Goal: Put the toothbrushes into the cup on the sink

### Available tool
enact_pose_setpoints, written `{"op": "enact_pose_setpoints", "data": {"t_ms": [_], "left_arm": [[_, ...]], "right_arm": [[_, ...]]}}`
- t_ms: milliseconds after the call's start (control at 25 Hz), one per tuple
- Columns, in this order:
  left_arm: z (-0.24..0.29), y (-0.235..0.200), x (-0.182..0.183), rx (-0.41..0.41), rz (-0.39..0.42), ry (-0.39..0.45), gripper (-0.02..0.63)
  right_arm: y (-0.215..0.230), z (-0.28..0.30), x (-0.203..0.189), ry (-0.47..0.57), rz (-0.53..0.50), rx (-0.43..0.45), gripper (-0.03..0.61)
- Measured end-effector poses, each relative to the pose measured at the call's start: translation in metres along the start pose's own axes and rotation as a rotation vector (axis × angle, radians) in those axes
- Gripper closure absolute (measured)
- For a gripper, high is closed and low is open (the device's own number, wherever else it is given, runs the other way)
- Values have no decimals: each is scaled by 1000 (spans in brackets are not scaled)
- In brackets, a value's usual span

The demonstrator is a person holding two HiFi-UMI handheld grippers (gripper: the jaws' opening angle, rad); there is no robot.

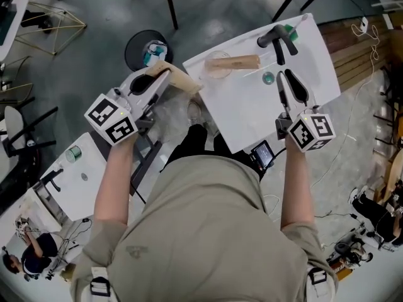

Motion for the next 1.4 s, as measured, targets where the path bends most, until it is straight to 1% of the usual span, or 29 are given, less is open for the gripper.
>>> {"op": "enact_pose_setpoints", "data": {"t_ms": [360,720,1040,1200,1400], "left_arm": [[25,0,26,-21,64,6,577],[52,-2,42,-63,121,-3,577],[77,-6,45,-110,136,-7,577],[89,-6,41,-136,142,-3,577],[100,-7,36,-155,144,-19,577]], "right_arm": [[23,-35,-18,-23,95,-31,495],[36,-58,-26,-19,153,-56,495],[39,-65,-34,-33,183,-72,495],[38,-68,-36,-44,191,-74,495],[41,-71,-38,-48,202,-82,495]]}}
Point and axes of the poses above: the fingertips, and each gripper's own axes: z forward along the fingers, y to its right, x out of its top, the point moved 7 cm from there along -z, backward along the fingers, and after that the axes turned 8 degrees about z, right-handed, at the moved point
